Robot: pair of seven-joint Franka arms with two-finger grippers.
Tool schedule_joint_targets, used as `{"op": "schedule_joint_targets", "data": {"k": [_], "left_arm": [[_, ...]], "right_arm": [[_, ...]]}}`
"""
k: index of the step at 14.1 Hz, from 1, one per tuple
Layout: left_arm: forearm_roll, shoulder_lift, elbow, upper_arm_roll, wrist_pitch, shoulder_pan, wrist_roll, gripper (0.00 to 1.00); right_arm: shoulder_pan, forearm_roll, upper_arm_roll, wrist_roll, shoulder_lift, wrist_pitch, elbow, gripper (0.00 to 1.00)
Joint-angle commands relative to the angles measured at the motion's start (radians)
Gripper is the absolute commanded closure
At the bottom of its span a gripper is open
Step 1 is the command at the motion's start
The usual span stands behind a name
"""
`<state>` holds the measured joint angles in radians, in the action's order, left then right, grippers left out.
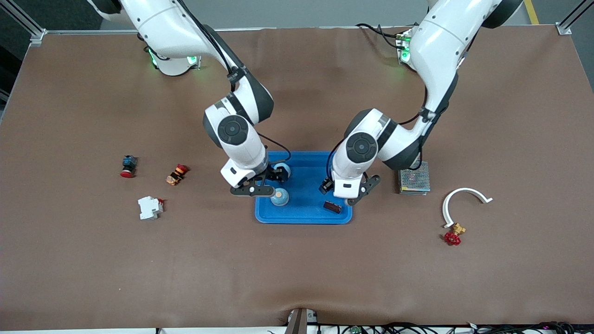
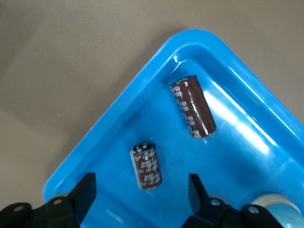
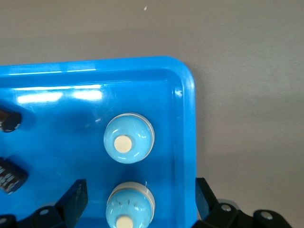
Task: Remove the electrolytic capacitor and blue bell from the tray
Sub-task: 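Grasp a brown capacitor with the left gripper while the right gripper grasps a bell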
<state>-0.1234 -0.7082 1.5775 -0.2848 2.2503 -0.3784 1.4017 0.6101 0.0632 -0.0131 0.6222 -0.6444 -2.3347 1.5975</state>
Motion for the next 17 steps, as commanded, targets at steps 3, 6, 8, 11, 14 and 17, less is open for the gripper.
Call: {"op": "schedule_joint_targets", "data": {"k": [3,6,8,11,14,17], "left_arm": [[-0.055,-0.062,-0.017,0.007,0.049,-0.023,0.066,0.26],[-0.055,-0.08,-0.017,0.006,0.051,-0.025,0.066,0.32],[-0.053,-0.088,-0.016,0.006,0.055,-0.034,0.066,0.4],[-0.055,-0.079,-0.016,0.006,0.049,-0.031,0.06,1.0],[-0.056,-0.041,-0.016,0.007,0.013,-0.014,0.056,1.0],[-0.058,0.035,-0.016,0.007,-0.081,0.022,0.019,1.0]], "right_arm": [[0.022,0.01,0.012,0.013,-0.106,-0.021,-0.105,0.0],[0.023,0.01,0.012,0.014,-0.147,-0.025,-0.151,0.0],[0.022,0.009,0.013,0.013,-0.173,-0.025,-0.18,0.0],[0.023,0.006,0.015,0.013,-0.201,-0.031,-0.198,0.0],[0.023,0.004,0.016,0.013,-0.222,-0.06,-0.198,0.0],[0.023,0.006,0.016,0.013,-0.239,-0.078,-0.198,0.0]]}}
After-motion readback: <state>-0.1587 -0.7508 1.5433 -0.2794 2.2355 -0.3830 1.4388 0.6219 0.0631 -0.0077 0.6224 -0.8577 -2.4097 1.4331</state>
